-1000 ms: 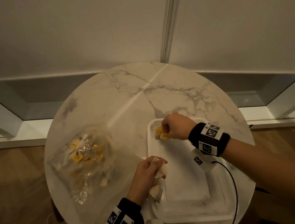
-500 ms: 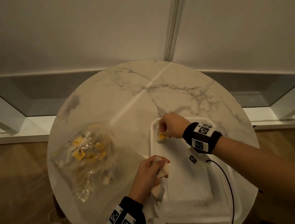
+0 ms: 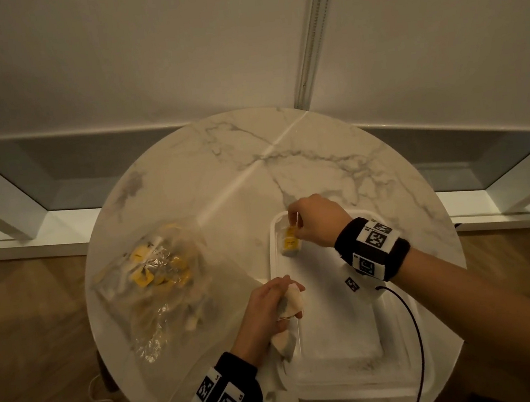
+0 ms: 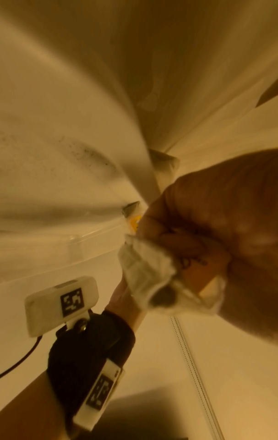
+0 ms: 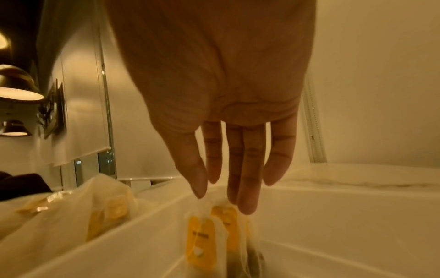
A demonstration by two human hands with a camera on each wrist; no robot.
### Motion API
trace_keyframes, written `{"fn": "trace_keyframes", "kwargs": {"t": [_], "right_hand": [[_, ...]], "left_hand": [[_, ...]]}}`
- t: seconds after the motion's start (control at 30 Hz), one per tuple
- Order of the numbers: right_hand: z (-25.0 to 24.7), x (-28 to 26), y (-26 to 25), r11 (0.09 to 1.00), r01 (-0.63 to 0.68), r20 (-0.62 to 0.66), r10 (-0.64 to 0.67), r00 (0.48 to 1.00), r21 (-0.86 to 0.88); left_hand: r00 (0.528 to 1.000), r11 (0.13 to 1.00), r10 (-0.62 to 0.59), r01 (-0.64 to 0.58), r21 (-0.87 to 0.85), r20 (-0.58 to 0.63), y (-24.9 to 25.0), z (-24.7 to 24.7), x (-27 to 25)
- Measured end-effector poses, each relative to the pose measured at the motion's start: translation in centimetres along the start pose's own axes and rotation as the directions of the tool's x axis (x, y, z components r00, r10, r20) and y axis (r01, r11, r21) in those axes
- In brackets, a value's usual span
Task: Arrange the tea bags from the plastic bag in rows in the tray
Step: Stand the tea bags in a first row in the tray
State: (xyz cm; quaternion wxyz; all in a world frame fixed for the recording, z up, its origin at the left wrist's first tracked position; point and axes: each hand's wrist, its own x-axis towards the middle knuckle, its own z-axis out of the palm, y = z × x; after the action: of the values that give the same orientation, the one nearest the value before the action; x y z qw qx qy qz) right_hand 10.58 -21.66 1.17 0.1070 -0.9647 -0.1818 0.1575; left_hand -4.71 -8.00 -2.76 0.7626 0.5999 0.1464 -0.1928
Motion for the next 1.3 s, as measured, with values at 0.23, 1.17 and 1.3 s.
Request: {"fn": "trace_keyframes", "kwargs": {"t": [0.23,1.17,1.3], "right_hand": [[-1.7,-6.9,-0.8,0.886,0.216,-0.029,-0.224,0.974,0.41],[0.5,-14.1,-0.5,0.644,0.147,-0.044,-0.174,0.984,0.751],[0.5,-14.5,-0.6,0.548,0.112,-0.046,-0.134,0.99,0.829]], "left_hand": [[0.996,0.971,-0.093,0.092,-0.222,0.008,0.1,-0.2,0.2],[0.967,0.835,-0.119,0.22,-0.504,0.226,-1.5,1.7,-4.8],[0.97,0.866,-0.113,0.203,-0.457,0.217,-2.2,2.0,-5.6]]}}
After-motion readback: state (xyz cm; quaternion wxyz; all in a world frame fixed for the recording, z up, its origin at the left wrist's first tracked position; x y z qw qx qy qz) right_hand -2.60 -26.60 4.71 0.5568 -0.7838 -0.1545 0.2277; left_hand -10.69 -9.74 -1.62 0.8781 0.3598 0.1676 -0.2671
